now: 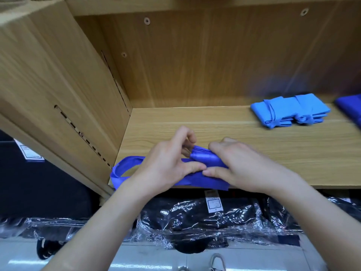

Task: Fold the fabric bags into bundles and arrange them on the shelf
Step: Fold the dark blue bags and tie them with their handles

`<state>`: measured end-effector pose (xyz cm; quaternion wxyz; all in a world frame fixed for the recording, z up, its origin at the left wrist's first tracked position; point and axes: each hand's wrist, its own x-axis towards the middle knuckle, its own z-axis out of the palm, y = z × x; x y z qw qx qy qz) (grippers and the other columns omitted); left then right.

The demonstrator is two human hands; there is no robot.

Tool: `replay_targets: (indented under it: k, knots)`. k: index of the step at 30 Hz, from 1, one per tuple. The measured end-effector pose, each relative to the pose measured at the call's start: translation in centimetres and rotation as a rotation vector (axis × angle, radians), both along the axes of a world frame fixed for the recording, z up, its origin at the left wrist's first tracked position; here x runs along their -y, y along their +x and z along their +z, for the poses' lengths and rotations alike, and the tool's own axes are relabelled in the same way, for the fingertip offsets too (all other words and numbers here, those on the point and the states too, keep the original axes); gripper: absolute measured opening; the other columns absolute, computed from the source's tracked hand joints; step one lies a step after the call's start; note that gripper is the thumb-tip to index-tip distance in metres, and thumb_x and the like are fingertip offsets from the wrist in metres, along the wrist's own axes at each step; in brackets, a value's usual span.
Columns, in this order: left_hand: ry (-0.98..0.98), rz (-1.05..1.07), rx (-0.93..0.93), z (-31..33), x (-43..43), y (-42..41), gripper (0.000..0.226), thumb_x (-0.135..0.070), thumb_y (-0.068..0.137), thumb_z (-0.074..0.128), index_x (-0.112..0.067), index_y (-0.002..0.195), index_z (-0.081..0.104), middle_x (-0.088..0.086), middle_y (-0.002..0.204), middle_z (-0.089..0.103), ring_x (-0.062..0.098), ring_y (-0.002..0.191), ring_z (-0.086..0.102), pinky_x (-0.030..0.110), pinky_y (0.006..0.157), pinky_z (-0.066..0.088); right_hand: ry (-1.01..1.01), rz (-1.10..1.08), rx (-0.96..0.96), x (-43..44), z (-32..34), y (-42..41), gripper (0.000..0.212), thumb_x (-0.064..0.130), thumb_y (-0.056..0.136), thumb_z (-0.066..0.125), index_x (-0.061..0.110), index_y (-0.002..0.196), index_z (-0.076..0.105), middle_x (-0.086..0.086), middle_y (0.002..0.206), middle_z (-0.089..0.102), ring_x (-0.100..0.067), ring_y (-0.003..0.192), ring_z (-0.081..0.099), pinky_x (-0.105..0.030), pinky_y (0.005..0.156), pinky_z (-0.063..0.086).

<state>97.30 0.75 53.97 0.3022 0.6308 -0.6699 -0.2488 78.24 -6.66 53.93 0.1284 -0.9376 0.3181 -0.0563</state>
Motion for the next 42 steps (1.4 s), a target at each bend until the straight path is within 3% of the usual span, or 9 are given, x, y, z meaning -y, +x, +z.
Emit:
replay_targets:
  k: [5,8,12,20,23,27,34,39,42]
  knots:
    - [-0.282,-0.176,0.558,2.5,-3.1,3.3,0.080,-0.068,0.066,0.068,-0.027,0.130,0.044,-0.004,0.126,0.053,0.020,0.113,0.051,0.043,0.091,0.048,0.226,0.001,0.204,2.9,0.5,-3.6,0.031,0.051,0.080,0.059,0.025,0.072,0.043,0.009,0.063,0.050,-0.008,0.063,0.047,-0.031,0.058,0.034]
    - [-0.329,-0.226,0.909,3.1,-4.4,4.8,0.083,-0.056,0.064,0.078,-0.016,0.132,0.052,0.003,0.121,0.058,0.026,0.109,0.054,0.042,0.097,0.039,0.285,-0.009,0.218,4.0,1.1,-4.2,0.032,0.050,0.077,0.063,0.020,0.073,0.050,0.009,0.064,0.052,-0.010,0.061,0.047,-0.030,0.059,0.037]
    - [-0.417,-0.296,1.016,3.0,-4.1,6.3,0.024,-0.020,0.074,0.069,-0.014,0.097,0.067,0.002,0.101,0.062,0.028,0.097,0.060,0.042,0.102,0.037,0.401,0.018,0.267,4.8,1.6,-4.1,0.030,0.037,0.081,0.074,0.018,0.072,0.053,0.010,0.063,0.049,-0.006,0.060,0.044,-0.024,0.055,0.034]
    - [-0.012,-0.409,-0.033,6.5,-5.8,4.5,0.016,-0.027,0.074,0.082,-0.018,0.069,0.069,-0.014,0.085,0.072,0.010,0.115,0.062,0.032,0.106,0.040,0.709,-0.018,0.433,5.5,1.4,-3.9,0.026,0.026,0.080,0.074,0.014,0.102,0.068,-0.006,0.090,0.069,-0.011,0.078,0.061,-0.021,0.066,0.049]
    - [-0.009,-0.524,-0.221,9.0,-5.5,3.3,0.019,-0.039,0.076,0.078,-0.025,0.068,0.068,-0.016,0.074,0.067,0.017,0.086,0.069,0.040,0.102,0.043,0.876,-0.015,0.479,5.1,0.9,-3.0,0.026,0.019,0.079,0.073,0.006,0.102,0.068,-0.006,0.087,0.070,-0.012,0.080,0.064,-0.020,0.065,0.049]
    - [-0.024,-0.470,-0.497,9.1,-4.8,3.7,0.028,-0.047,0.084,0.068,-0.027,0.065,0.068,-0.002,0.061,0.064,0.022,0.055,0.056,0.038,0.064,0.047,0.950,-0.028,0.497,4.9,0.3,-2.7,0.032,0.019,0.075,0.071,0.003,0.103,0.067,-0.009,0.092,0.071,-0.016,0.084,0.065,-0.024,0.067,0.051]
    - [0.358,-0.628,-1.195,5.9,-2.7,4.4,0.050,0.011,0.085,0.042,0.000,0.132,0.056,0.015,0.124,0.065,0.035,0.102,0.068,0.042,0.090,0.055,0.965,-0.009,0.525,4.2,-0.9,-1.7,0.042,0.019,0.078,0.070,-0.009,0.105,0.057,-0.014,0.091,0.064,-0.018,0.083,0.060,-0.024,0.067,0.049]
    - [0.179,-0.200,-1.207,4.3,-2.1,1.9,0.051,-0.002,0.066,0.069,-0.026,0.110,0.074,-0.004,0.127,0.065,0.021,0.079,0.074,0.022,0.060,0.059,0.961,-0.053,0.532,4.1,-1.4,-1.5,0.038,0.022,0.078,0.070,-0.007,0.099,0.056,-0.011,0.085,0.062,-0.017,0.079,0.058,-0.023,0.063,0.047]
    - [0.128,-0.039,-1.168,2.7,-1.6,2.1,0.055,-0.013,0.057,0.083,-0.023,0.111,0.074,-0.001,0.127,0.066,0.019,0.088,0.073,0.023,0.072,0.059,0.900,-0.098,0.530,3.9,-1.4,-1.8,0.032,0.023,0.076,0.071,0.002,0.097,0.060,-0.003,0.080,0.063,-0.013,0.076,0.058,-0.023,0.064,0.046]
